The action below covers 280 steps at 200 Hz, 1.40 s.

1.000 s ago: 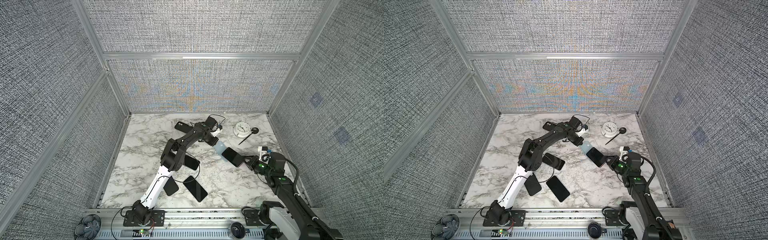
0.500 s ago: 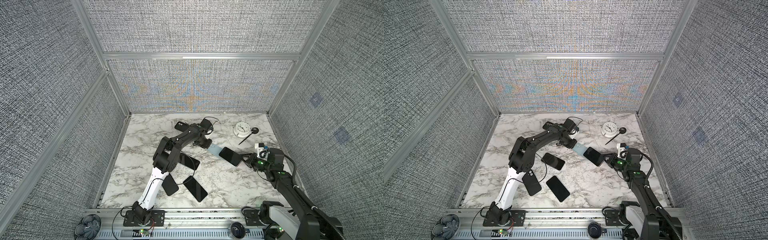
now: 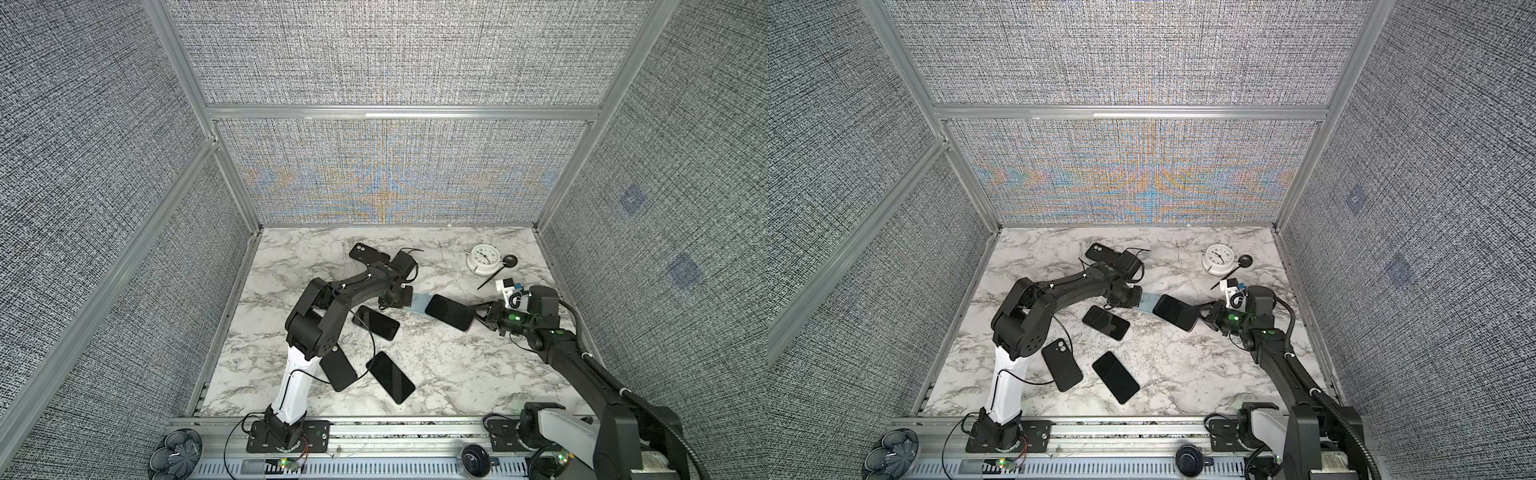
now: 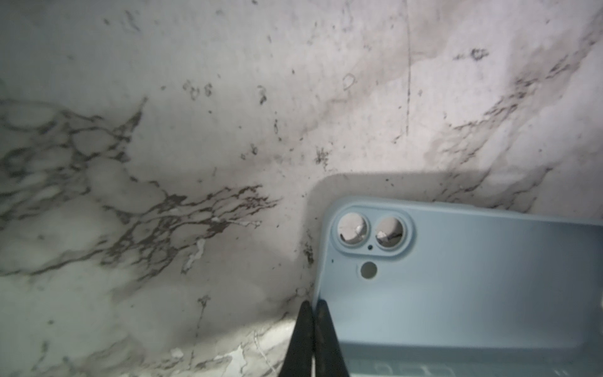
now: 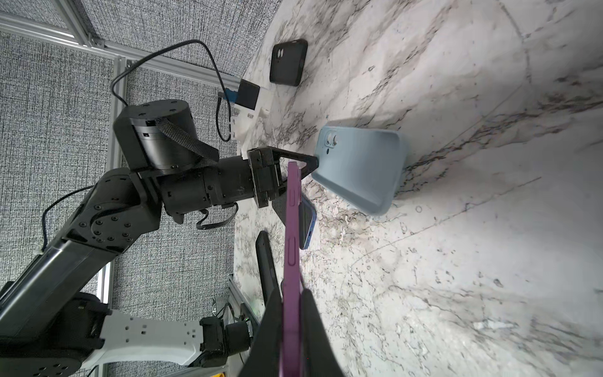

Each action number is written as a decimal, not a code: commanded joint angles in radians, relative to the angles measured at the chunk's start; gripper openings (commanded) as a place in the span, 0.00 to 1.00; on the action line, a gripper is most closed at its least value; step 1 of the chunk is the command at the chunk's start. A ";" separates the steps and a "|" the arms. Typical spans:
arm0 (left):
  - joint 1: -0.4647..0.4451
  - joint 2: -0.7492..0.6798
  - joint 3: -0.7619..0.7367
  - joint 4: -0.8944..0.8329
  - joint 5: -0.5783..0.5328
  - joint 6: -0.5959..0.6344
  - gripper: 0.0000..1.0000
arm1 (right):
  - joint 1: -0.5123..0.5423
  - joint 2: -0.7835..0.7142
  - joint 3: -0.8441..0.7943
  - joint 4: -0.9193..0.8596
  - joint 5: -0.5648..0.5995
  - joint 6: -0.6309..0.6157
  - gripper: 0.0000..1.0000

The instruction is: Put the phone into the phone case

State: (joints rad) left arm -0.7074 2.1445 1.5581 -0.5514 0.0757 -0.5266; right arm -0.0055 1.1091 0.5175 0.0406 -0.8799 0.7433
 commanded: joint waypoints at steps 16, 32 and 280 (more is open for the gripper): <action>-0.013 -0.028 -0.031 0.043 -0.012 -0.074 0.06 | 0.013 0.040 0.040 -0.020 -0.053 -0.052 0.00; -0.014 -0.040 -0.050 0.055 -0.005 -0.083 0.09 | 0.018 0.065 0.059 -0.049 -0.052 -0.082 0.00; 0.125 -0.097 -0.136 0.232 0.371 -0.027 0.53 | 0.080 0.636 0.469 -0.241 -0.063 -0.351 0.00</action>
State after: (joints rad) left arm -0.5861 2.0315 1.4193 -0.3367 0.4065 -0.5678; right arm 0.0692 1.7256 0.9764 -0.1799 -0.9127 0.4099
